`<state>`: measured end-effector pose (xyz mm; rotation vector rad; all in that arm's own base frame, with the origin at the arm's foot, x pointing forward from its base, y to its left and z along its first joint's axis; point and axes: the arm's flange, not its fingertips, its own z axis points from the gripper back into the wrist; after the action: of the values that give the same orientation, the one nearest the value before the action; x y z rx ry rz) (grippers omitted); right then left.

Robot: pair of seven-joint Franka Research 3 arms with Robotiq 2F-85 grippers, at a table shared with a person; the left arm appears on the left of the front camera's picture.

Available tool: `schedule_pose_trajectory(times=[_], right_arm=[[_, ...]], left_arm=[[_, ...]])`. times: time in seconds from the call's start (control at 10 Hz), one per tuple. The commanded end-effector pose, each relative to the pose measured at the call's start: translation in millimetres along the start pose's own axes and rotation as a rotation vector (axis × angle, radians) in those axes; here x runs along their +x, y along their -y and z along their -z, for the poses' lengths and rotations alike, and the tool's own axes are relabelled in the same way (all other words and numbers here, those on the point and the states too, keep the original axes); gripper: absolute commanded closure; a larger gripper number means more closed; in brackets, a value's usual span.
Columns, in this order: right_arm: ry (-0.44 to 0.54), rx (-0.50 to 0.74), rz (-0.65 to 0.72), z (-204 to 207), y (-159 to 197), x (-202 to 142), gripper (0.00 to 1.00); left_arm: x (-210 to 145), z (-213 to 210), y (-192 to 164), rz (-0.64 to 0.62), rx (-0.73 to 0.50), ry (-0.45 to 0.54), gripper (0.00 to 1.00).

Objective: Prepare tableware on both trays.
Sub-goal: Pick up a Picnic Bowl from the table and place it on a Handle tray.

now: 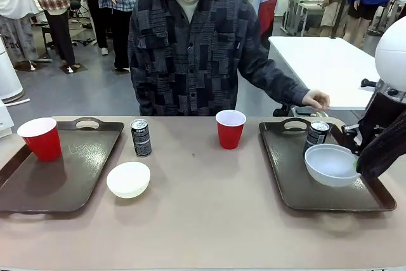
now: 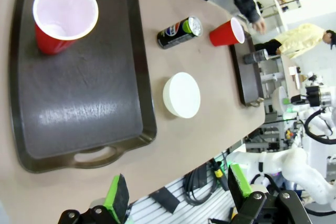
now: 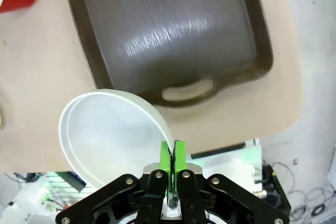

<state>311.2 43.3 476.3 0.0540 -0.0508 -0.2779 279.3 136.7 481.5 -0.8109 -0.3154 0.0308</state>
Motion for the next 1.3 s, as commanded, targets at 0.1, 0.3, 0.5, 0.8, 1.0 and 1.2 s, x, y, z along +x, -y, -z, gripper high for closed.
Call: schedule_pose_trajectory(times=[0.1, 0.3, 0.5, 0.8, 1.0, 1.2], right_arm=[[0.086, 0.058, -0.038, 54.1, 0.5, 26.8, 0.96], [0.091, 0.071, -0.035, 81.4, 2.1, 49.3, 0.96], [0.058, 0.083, -0.043, 105.4, 3.3, 56.2, 0.96], [0.002, 0.065, -0.047, 140.0, -1.8, 62.9, 0.96], [-0.024, 0.052, -0.053, 151.6, -4.2, 62.4, 0.96], [-0.017, 0.059, -0.06, 142.2, -5.4, 58.3, 0.37]], left_arm=[[-2.1, 0.8, -1.1, 0.005, -0.007, 0.006, 0.0], [-2.1, 0.8, -1.1, 0.005, -0.007, 0.006, 0.0], [-2.1, 0.8, -1.1, 0.005, -0.007, 0.006, 0.0], [-2.1, 0.8, -1.1, 0.005, -0.007, 0.006, 0.0], [-2.1, 0.8, -1.1, 0.005, -0.007, 0.006, 0.0], [-2.1, 0.8, -1.1, 0.005, -0.007, 0.006, 0.0]])
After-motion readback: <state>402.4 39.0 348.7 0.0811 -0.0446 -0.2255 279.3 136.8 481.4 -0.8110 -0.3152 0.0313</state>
